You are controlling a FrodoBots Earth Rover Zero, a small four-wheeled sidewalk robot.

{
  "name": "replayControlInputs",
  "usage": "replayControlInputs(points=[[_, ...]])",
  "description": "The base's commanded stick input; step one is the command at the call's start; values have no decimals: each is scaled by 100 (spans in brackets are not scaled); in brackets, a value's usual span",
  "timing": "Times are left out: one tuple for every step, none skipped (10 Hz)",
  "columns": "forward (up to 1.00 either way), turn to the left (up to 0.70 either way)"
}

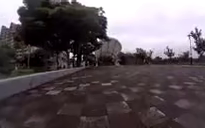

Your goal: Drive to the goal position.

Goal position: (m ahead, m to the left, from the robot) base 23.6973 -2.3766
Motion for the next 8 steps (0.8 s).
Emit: replayControlInputs(points=[[100, 0], [100, 0], [100, 0], [100, 0], [100, 0], [100, 0], [100, 0], [100, 0]])
